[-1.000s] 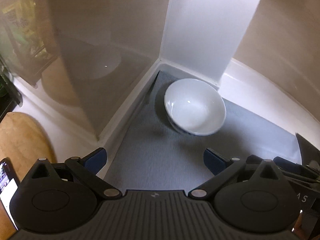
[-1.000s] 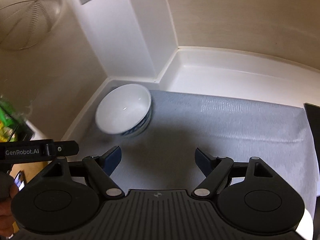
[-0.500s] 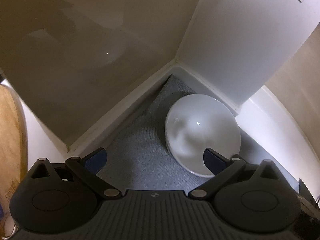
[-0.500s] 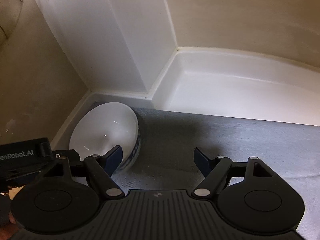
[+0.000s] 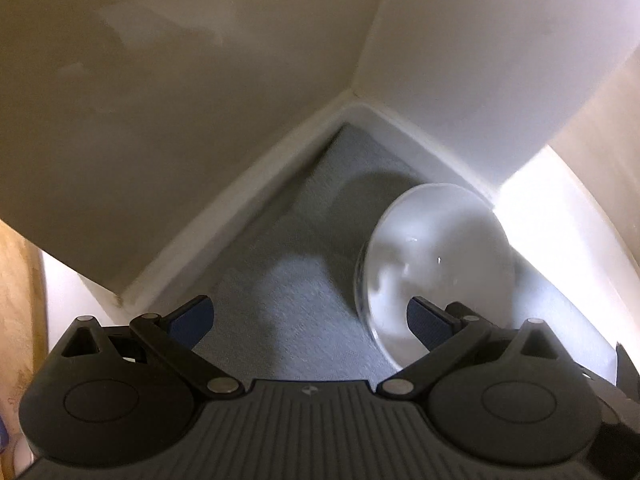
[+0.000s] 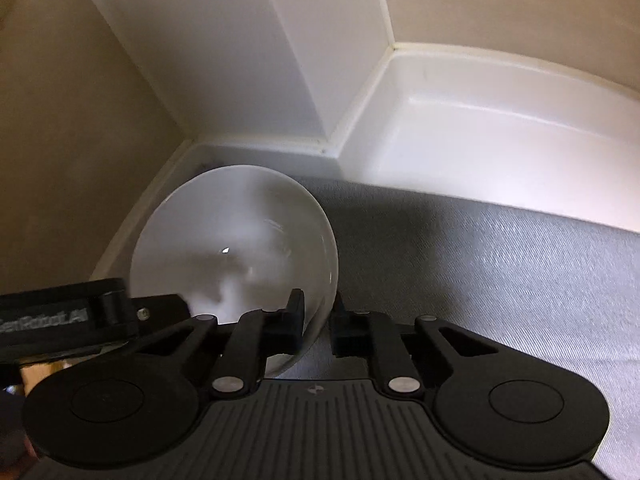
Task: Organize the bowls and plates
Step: 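Move both tools to the blue-banded white bowl and grasp its rim, then lift the blue-banded bowl with both tools toward the bowl stack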
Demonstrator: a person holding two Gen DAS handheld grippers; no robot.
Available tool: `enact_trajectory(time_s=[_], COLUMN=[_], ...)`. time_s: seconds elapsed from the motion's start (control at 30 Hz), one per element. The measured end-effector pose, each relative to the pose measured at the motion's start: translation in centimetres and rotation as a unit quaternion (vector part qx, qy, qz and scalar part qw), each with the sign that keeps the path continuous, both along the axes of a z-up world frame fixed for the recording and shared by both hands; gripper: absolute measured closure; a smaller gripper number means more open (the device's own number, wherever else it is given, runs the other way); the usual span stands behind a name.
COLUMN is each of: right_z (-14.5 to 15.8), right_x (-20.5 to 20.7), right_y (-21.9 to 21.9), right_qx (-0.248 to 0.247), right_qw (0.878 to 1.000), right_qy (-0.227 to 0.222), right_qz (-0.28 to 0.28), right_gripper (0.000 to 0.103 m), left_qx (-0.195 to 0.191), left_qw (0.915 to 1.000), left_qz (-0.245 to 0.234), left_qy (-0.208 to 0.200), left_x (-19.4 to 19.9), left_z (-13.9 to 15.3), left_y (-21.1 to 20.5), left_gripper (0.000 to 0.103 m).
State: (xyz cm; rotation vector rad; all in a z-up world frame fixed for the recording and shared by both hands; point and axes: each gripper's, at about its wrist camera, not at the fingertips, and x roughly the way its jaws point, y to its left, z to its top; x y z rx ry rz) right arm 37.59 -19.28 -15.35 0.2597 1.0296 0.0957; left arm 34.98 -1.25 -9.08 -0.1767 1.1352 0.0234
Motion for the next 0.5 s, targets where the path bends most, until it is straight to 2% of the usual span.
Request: enact_trajectory(time_s=[0.17,0.3,0.37,0.47,0.5], right_z=[1.1,1.1,0.6,-0.1,-0.2], right_x=[-0.8,-0.7,-0.5,0.1,0.4], right_y=[-1.0,-1.4,-1.5,-1.8,-1.9], right_qx=[-0.013,-0.009,-0.010,-0.005,-0.004], right_qw=[1.000,1.000,1.000,1.000,1.000], right_qy=[0.000,-0.010,-0.006,-0.003,-0.003], right_qz=[0.018,0.000,-0.006,-0.013,-0.014], right_gripper=[0.087,0.073,0.070,0.065,0.065], left_qx=[-0.005,0.010,0.013,0.010,0.012], left_qw=[0.9996,0.9997,0.9997,0.9994,0.9994], left_qz=[-0.024,-0.015,-0.016,-0.017,-0.019], left_qy=[0.017,0.014,0.016,0.027,0.027], left_x=[0.7,1.9,2.3,2.7,2.7], left_z=[-0.9,-1.6,-2.0,-2.7,-2.8], left_y=[-0.6,-0.7,-0.9,-1.0,-1.0], left_gripper=[0.000,0.000,0.001,0.006,0.013])
